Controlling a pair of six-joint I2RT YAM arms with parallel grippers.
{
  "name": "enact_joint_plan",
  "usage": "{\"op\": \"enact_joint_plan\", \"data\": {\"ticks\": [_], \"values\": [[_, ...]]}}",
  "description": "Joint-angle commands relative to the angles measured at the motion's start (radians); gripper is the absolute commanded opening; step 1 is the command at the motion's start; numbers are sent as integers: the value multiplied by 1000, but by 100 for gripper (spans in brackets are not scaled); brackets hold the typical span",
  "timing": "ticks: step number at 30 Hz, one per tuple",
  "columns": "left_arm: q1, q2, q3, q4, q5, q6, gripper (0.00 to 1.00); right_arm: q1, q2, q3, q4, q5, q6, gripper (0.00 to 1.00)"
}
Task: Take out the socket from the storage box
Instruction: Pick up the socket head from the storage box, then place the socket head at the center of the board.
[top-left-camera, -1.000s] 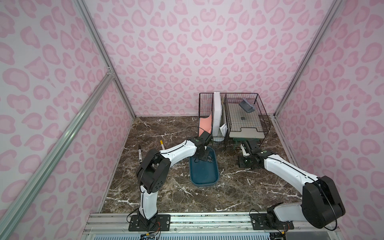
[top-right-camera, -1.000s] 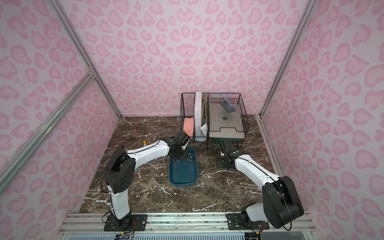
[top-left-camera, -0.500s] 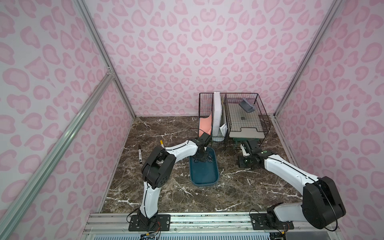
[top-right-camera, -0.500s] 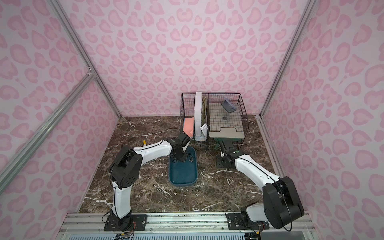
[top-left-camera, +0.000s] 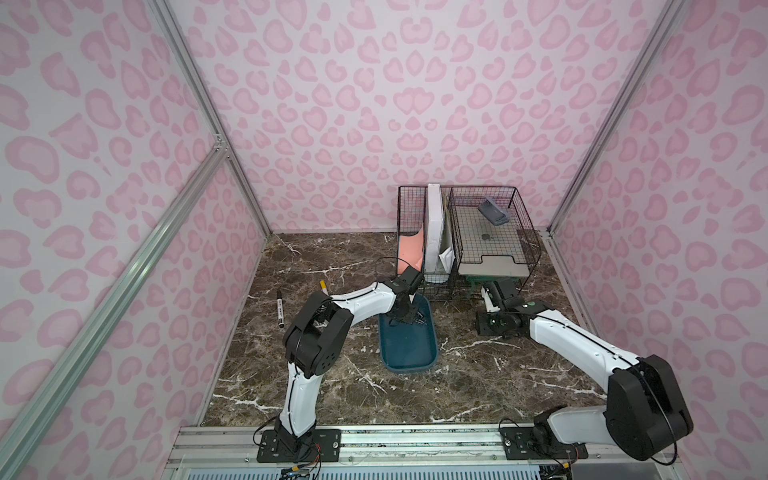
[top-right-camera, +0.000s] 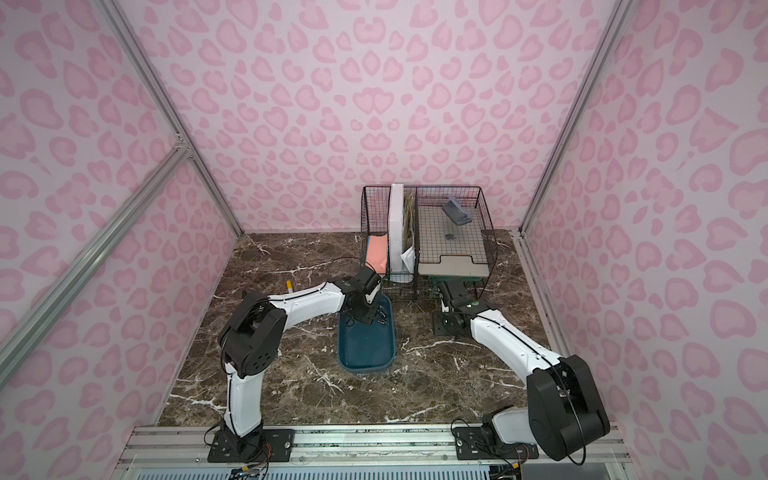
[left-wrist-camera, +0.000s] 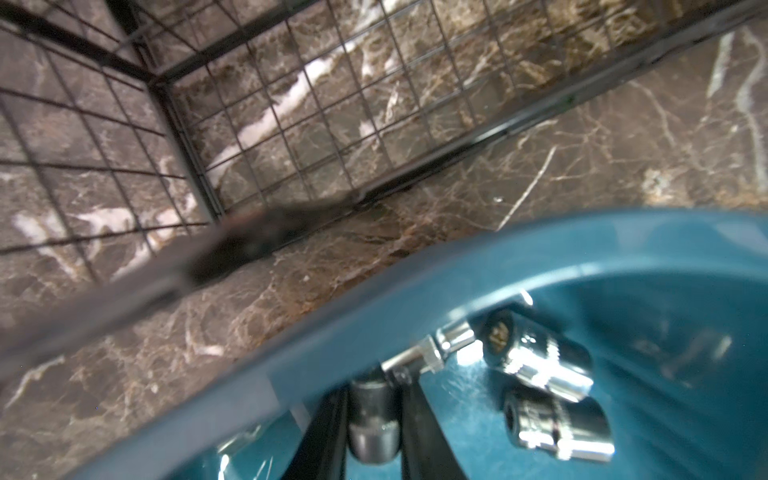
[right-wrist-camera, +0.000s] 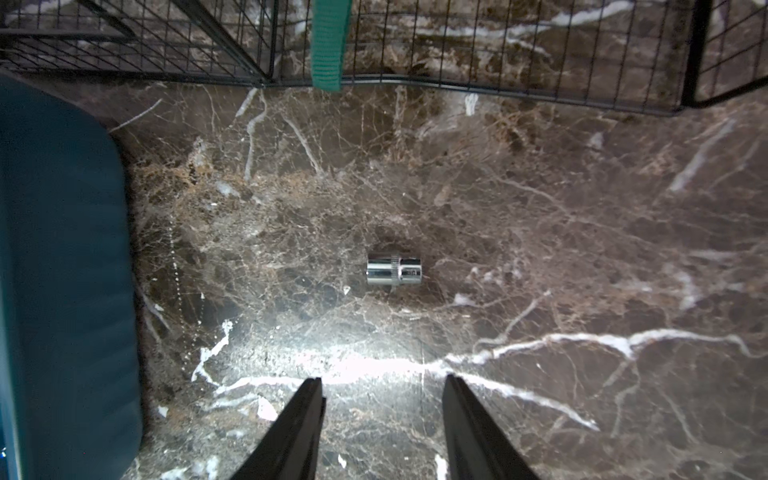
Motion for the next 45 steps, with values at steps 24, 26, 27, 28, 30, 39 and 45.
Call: {"op": "enact_joint_plan", "data": {"ticks": [24,26,27,28,30,39,45], "values": [[128,-684,-366,-60,-106,-187,8,38,-47,26,33,-33,-9,51],[177,-704,-411,-48,-96,-202,8,43,-41,32,34,-33,-7,51],[199,-710,-435,-36,-93,-208,7,48,-38,33,34,-33,-6,51],[218,-712,-455,-24,-91,-213,7,49,-37,36,36,-33,-6,51],[245,-705,-481,-4,-87,-218,8,53,-35,37,34,-32,-3,51],[292,-549,-506,76,-73,-246,9,63,-30,48,23,-24,-1,51],[295,-465,-507,123,-67,-256,13,63,-37,51,16,-20,-1,51]]}}
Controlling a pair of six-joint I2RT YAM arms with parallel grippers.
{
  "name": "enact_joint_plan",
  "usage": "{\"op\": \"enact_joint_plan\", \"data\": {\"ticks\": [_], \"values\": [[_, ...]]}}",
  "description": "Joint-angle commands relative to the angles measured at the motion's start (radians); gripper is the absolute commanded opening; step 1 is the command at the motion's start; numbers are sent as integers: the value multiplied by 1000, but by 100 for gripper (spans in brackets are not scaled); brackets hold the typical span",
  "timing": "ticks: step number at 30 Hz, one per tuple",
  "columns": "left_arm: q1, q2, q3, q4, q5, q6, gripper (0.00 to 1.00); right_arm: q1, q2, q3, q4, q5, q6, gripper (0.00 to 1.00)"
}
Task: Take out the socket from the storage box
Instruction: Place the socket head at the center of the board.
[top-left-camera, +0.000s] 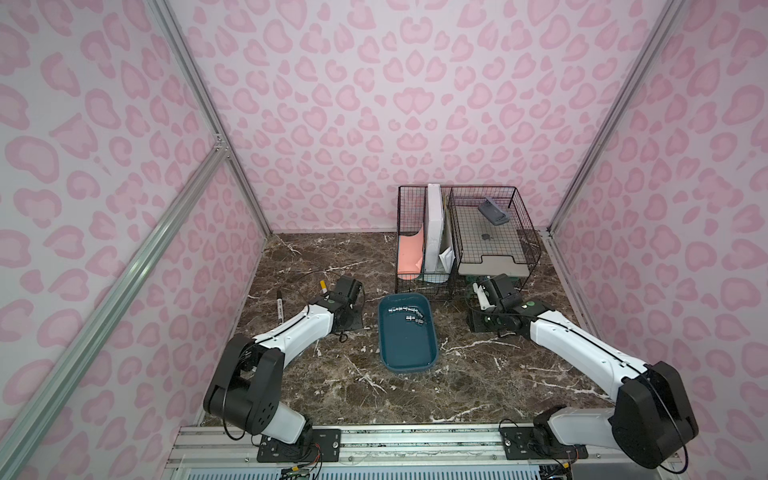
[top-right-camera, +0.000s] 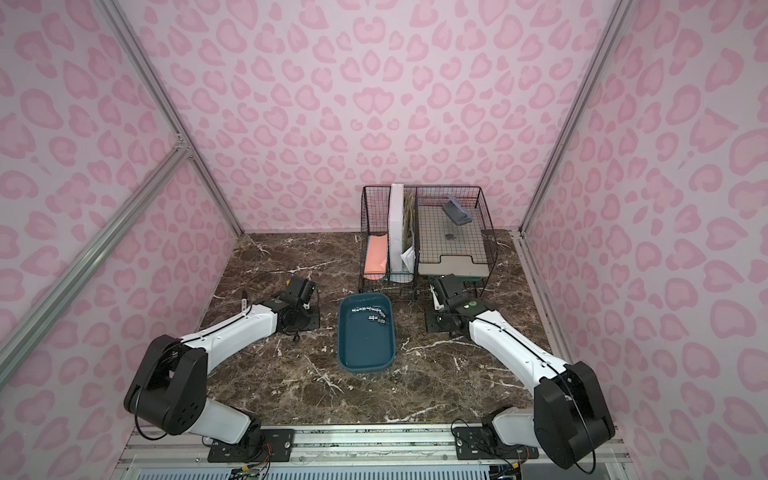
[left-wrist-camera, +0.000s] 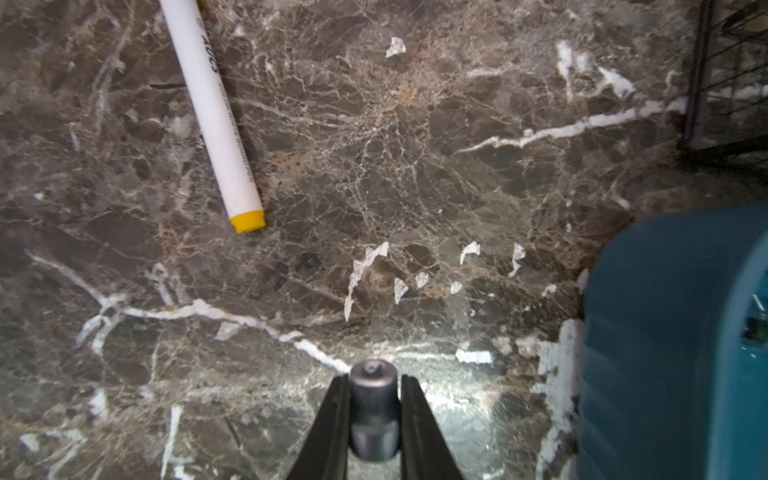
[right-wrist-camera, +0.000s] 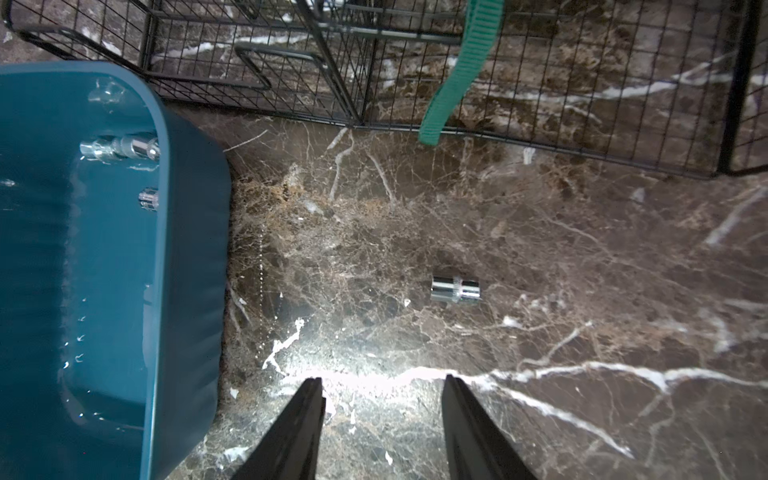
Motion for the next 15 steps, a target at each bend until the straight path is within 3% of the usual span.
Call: {"op": "enact_joint_plan", "data": {"ticks": [1,15], "values": [[1,30,-2,50,8,-14,13,2,-2,11,3,14,0,51],[1,92,-20,86,6,-16,21,1,-4,19,-8,18,0,52]]}}
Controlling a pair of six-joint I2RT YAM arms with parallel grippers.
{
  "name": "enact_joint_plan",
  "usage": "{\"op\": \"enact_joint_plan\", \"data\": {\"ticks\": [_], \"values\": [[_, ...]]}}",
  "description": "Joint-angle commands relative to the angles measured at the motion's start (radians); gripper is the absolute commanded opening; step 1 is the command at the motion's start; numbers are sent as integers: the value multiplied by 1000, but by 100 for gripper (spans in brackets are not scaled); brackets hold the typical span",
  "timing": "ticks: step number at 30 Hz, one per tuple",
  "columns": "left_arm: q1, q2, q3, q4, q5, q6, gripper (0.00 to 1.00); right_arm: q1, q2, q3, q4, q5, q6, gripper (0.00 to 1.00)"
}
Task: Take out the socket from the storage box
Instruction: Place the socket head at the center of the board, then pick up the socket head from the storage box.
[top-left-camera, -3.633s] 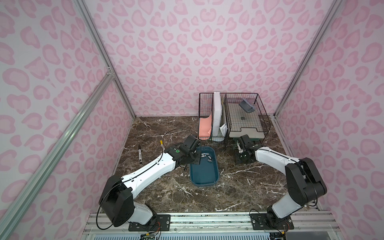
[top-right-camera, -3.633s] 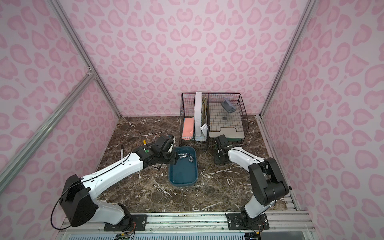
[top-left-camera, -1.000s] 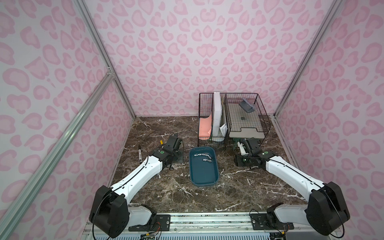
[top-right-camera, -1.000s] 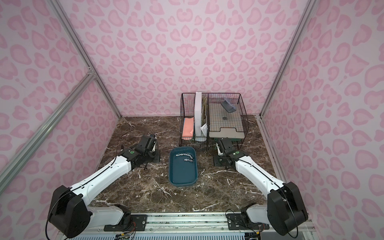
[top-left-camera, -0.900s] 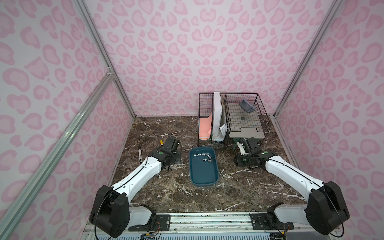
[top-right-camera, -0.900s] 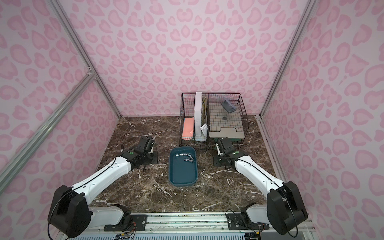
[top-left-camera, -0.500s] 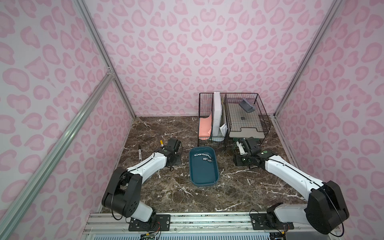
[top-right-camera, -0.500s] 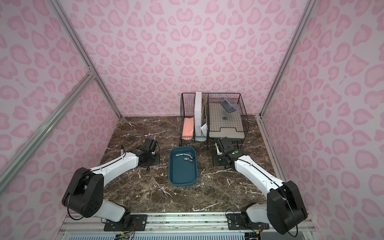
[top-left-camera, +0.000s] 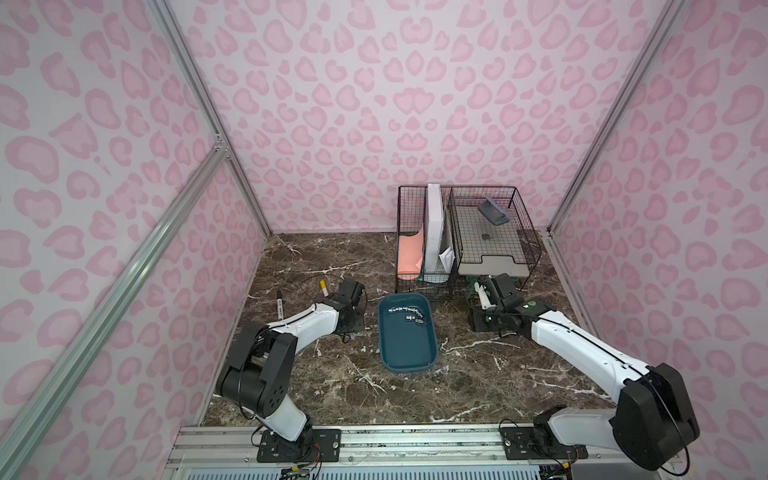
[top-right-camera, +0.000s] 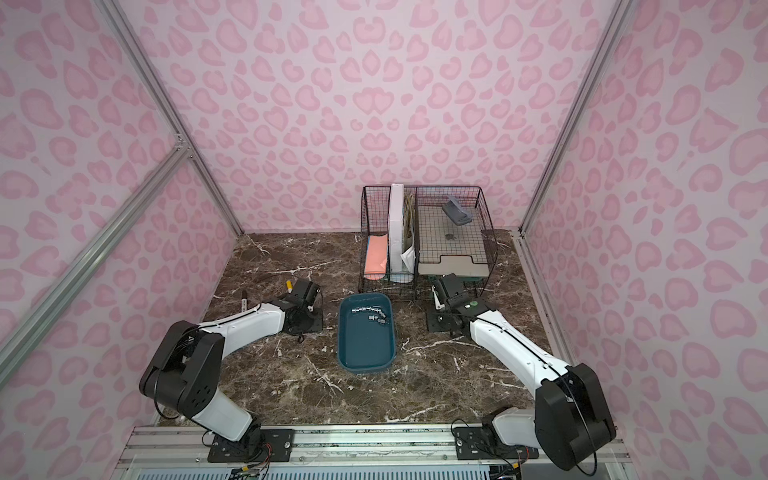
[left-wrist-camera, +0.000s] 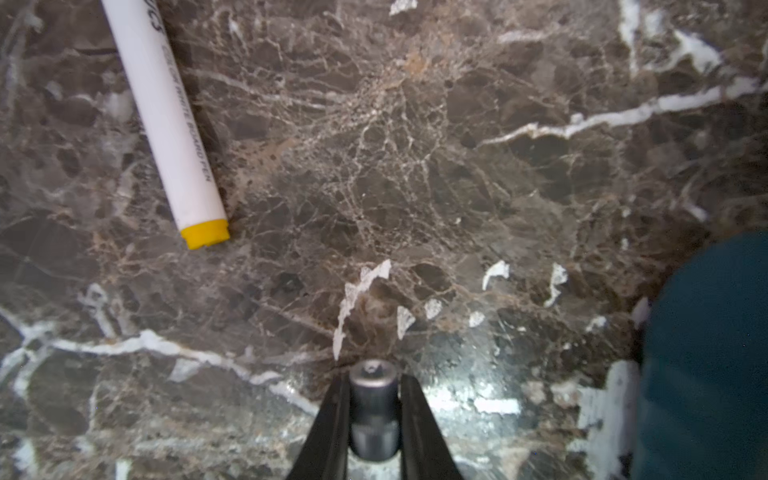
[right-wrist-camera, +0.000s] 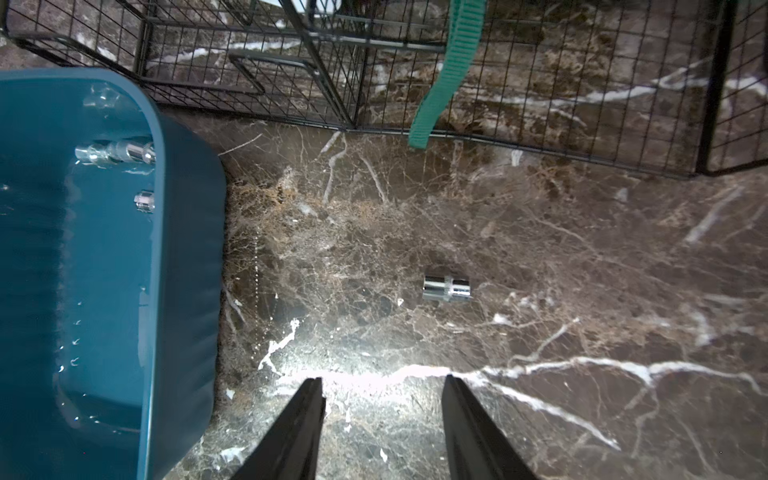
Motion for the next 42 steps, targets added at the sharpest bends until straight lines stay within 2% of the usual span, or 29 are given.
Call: {"op": "enact_joint_plan", "data": {"ticks": [1,7,20,26,33,42], "values": [[0,6,-1,13,0,-9,22,2,-1,13,6,4,0,52],[0,-5,-5,13,4,-7,27,3,-8,21,7,-7,1,52],[-1,-40,-11,-2,10,-4,30,15,-18,60,-8,-21,8,52],[0,-128,9,-68,25,-18,34,93,-1,144,28,-23,10,51],[-1,-315,79,-215,8,6,40,271,199,353,22,34,-68,49],[-1,-489,148,-338,32,39,42,326,496,553,-12,-2,-268,46]]}}
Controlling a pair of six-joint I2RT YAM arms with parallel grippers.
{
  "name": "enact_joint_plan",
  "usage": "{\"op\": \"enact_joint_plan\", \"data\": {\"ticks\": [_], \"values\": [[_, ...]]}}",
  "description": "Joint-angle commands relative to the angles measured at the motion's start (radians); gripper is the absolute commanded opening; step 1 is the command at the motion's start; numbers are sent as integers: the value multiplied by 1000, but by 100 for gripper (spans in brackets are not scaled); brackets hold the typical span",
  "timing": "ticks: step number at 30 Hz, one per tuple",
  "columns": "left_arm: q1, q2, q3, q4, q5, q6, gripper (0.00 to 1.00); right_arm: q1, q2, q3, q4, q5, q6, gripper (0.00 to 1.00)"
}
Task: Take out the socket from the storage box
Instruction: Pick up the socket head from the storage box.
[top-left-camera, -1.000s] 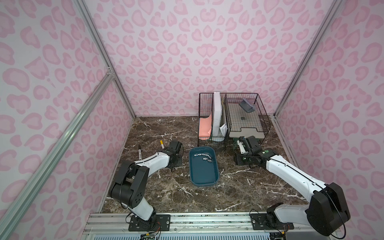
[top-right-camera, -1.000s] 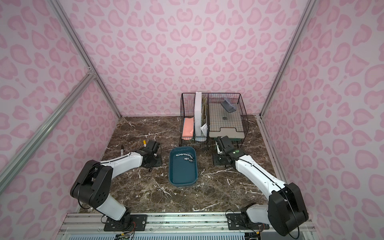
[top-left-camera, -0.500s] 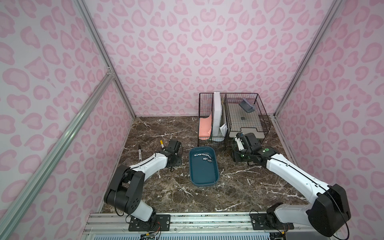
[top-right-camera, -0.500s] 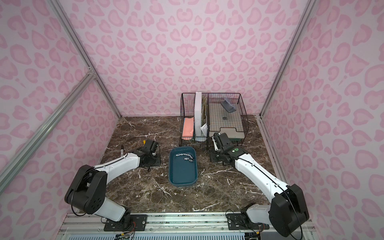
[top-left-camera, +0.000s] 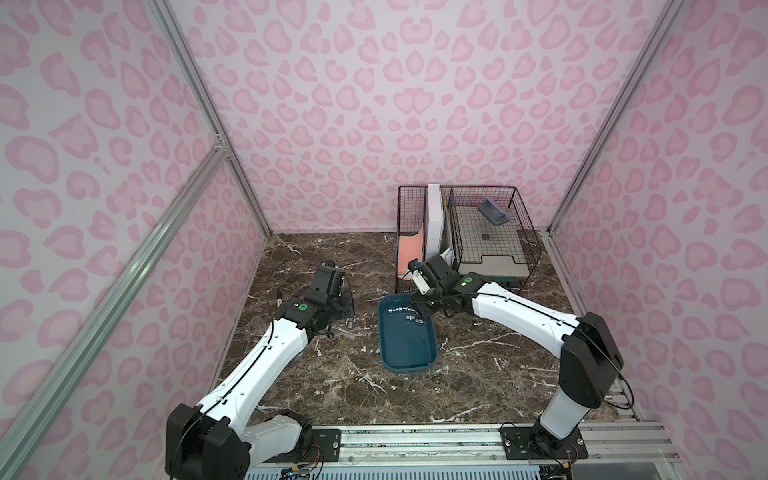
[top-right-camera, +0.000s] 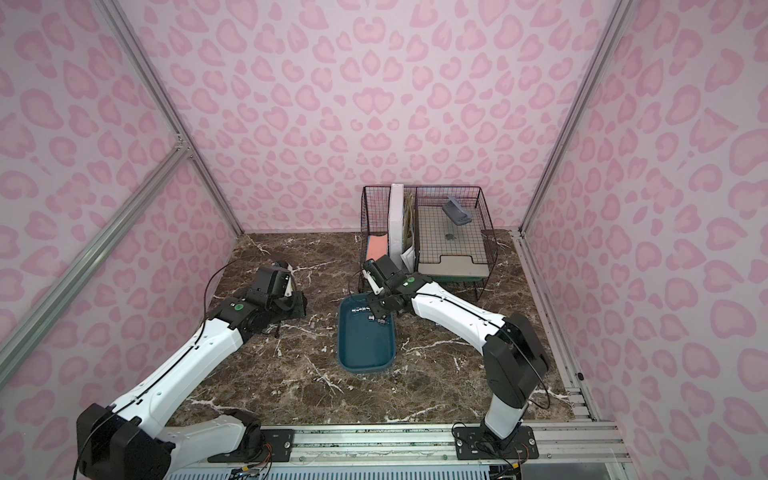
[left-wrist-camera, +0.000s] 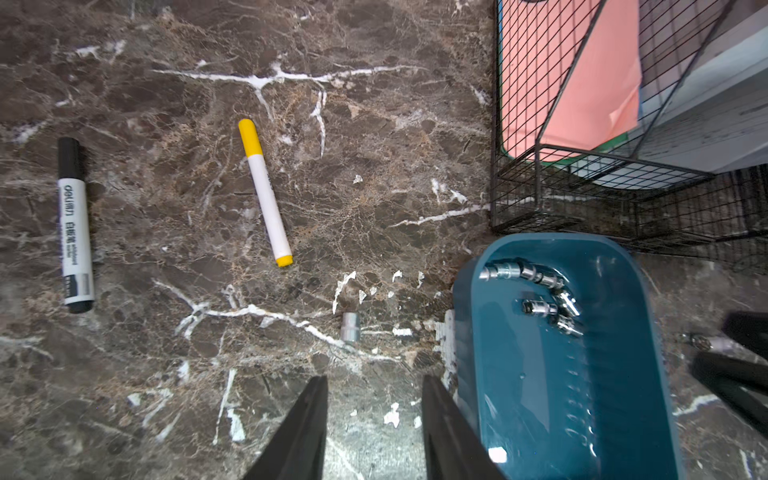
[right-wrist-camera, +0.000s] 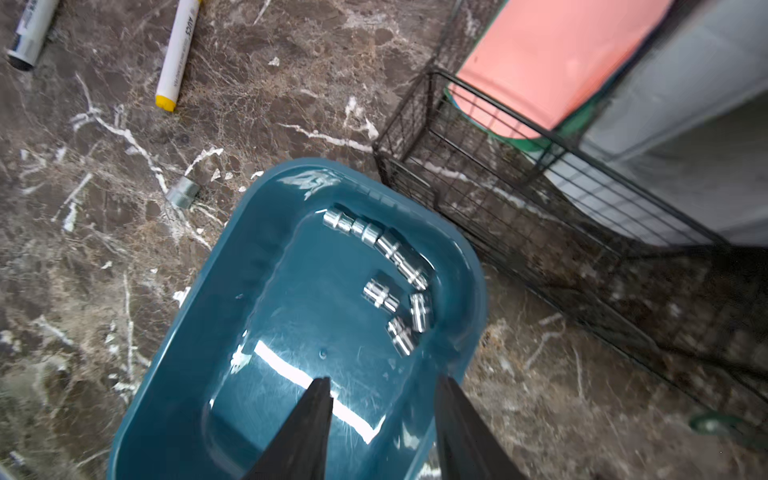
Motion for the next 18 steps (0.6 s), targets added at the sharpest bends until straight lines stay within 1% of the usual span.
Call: {"op": "enact_joint_plan", "data": {"ticks": [1,6,11,18], "values": [[0,-45,10,-68,24,25,43,6,69,46,-8,0,-114,47],[-1,-98,-2,-91,33,14,43,8,166,104,-29,17,-177,46],[-1,-122,-18,-97,45,10,43,5,237,170,-52,9,-217,46],[-1,-145,0,-117,59,11,44,2,297,202,-73,-13,-250,46]]}}
